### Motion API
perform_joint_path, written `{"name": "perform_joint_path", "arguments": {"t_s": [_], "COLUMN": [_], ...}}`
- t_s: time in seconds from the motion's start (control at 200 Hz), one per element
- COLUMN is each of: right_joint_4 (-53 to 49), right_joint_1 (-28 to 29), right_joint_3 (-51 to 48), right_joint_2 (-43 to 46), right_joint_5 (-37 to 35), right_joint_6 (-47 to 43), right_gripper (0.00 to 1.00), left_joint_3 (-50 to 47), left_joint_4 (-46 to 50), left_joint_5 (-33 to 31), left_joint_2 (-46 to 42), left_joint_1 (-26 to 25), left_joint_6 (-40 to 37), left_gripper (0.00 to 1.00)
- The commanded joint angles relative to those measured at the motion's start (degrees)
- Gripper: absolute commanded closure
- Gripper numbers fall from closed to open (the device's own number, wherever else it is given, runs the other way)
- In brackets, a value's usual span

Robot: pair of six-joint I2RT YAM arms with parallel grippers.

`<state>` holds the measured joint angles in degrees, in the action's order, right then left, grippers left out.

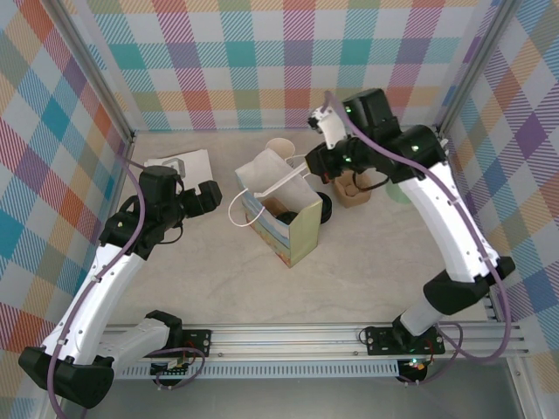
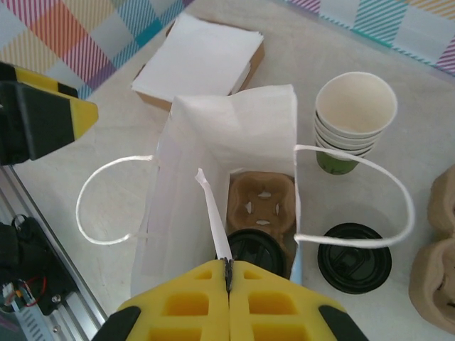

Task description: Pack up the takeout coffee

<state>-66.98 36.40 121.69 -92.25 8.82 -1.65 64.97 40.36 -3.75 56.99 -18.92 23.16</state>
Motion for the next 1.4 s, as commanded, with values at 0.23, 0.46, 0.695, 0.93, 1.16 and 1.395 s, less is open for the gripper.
{"name": "perform_joint_path", "arguments": {"t_s": [0.23, 0.46, 0.695, 0.93, 1.16, 1.395], "right_joint_4": [-0.9, -1.39, -2.49, -3.48, -4.34, -4.86], "right_joint_1": [6.19, 7.71, 7.89, 7.89, 7.89, 7.89], "right_joint_3": [6.58, 8.47, 9.85, 13.4, 15.59, 15.3], "right_joint_2": [-10.9, -17.31, -19.73, -18.63, -16.76, -13.74], "right_joint_5": [-3.28, -2.45, -1.35, -3.53, -4.86, -7.29], "right_joint_6": [-3.45, -3.39, -3.45, -5.47, -5.14, -4.41], "right_gripper": [0.92, 0.91, 0.78, 0.65, 0.55, 0.43], "left_joint_3": [0.42, 0.51, 0.75, 1.03, 1.48, 2.18], "left_joint_4": [0.86, 0.94, 1.39, 1.15, 0.6, 0.6], "left_joint_5": [-1.29, -1.5, -1.71, -1.29, -0.52, -0.07], "left_joint_2": [-0.52, -0.5, -0.48, -0.3, -0.05, 0.91], "left_joint_1": [0.37, 0.37, 0.37, 0.37, 0.46, 1.11], "left_joint_6": [-0.05, -0.37, -0.57, -0.43, 0.02, 1.34], "left_gripper": [0.05, 0.05, 0.05, 0.05, 0.04, 0.0]}}
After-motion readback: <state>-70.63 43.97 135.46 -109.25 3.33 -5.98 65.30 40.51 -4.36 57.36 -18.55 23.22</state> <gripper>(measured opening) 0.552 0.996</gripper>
